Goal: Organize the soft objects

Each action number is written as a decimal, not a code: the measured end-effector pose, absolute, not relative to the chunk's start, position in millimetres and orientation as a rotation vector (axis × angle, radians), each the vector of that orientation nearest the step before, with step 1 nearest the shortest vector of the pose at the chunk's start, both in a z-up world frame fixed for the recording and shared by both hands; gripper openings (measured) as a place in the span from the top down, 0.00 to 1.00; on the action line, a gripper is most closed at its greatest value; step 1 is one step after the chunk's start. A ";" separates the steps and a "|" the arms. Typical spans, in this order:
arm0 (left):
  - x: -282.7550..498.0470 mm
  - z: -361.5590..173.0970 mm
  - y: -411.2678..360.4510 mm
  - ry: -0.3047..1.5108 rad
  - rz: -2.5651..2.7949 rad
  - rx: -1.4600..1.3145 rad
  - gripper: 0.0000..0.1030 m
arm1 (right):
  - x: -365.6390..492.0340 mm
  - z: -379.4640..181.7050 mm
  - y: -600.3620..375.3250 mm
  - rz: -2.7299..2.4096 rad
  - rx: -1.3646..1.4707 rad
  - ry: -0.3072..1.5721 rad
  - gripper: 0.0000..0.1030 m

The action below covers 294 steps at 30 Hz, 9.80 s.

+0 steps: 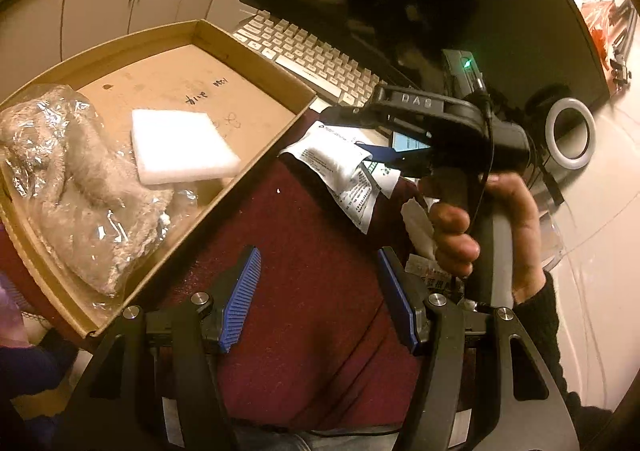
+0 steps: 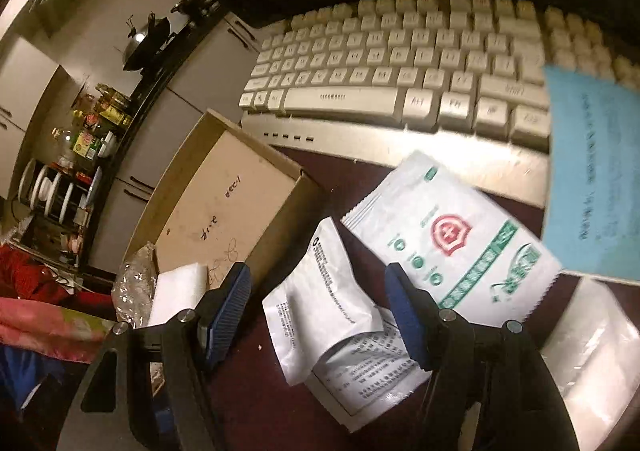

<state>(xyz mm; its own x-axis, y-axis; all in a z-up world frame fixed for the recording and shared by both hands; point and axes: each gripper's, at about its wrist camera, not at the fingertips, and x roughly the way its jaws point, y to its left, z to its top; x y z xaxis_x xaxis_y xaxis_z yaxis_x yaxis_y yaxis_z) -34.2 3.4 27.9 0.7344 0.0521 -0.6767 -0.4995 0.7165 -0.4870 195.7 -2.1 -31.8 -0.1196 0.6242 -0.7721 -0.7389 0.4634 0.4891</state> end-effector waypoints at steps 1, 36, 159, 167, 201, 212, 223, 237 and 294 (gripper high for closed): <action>-34.6 28.4 4.4 0.684 0.335 -0.717 0.42 | 190.1 -29.8 -0.6 1.170 -0.158 1.205 0.36; 106.7 -8.9 5.7 0.889 0.357 -0.543 0.87 | 182.0 14.1 -146.5 1.008 0.211 0.893 0.91; 131.8 -11.0 59.6 0.743 0.144 -1.096 0.45 | 265.6 -56.8 -50.5 0.927 -0.028 1.231 0.68; 133.5 -13.6 71.2 0.693 0.179 -1.160 0.45 | 263.7 -52.8 -63.2 0.972 0.003 1.239 0.69; 4.5 -0.8 23.1 0.695 0.027 -1.163 0.99 | 207.5 -7.5 -183.7 0.976 -0.016 1.079 0.48; -15.8 11.3 -2.4 0.686 -0.004 -1.085 0.99 | 194.5 -2.9 -220.7 0.811 -0.130 0.912 0.38; -14.8 15.4 -8.6 0.697 -0.001 -1.065 0.99 | 176.1 -27.0 -234.8 0.720 -0.369 0.811 0.35; -16.6 20.7 -9.9 0.695 0.007 -1.043 0.99 | 188.3 -26.9 -244.7 0.647 -0.321 0.785 0.76; -71.7 26.5 197.8 0.513 0.421 -1.057 0.99 | 43.8 2.3 81.6 1.134 -0.607 0.617 0.84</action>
